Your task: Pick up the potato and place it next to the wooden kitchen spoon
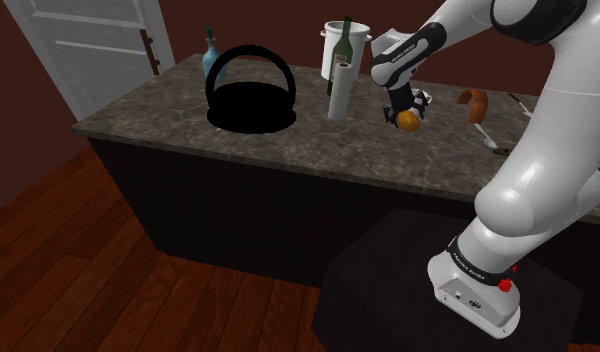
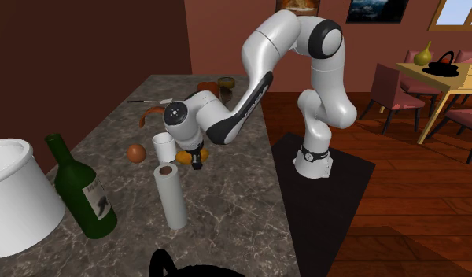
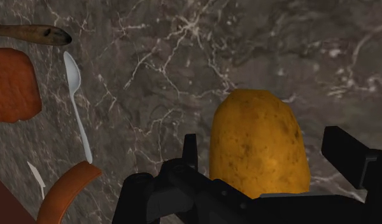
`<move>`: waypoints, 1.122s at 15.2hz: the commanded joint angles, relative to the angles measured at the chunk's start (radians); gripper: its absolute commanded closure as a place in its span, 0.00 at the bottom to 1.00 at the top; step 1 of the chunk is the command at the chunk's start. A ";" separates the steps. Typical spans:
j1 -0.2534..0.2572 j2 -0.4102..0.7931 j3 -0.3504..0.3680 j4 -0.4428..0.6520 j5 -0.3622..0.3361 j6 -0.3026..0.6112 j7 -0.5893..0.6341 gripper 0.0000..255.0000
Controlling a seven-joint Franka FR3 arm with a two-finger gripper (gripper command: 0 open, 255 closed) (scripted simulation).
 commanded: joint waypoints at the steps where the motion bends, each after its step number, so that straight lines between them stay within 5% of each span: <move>1: -0.002 0.001 -0.002 -0.009 -0.003 0.010 0.002 0.00; 7: -0.002 0.001 -0.002 -0.008 -0.003 0.010 0.002 0.00; 8: -0.002 0.001 -0.002 -0.008 -0.003 0.010 0.002 1.00; 17: -0.002 0.001 -0.002 -0.008 -0.003 0.010 0.002 1.00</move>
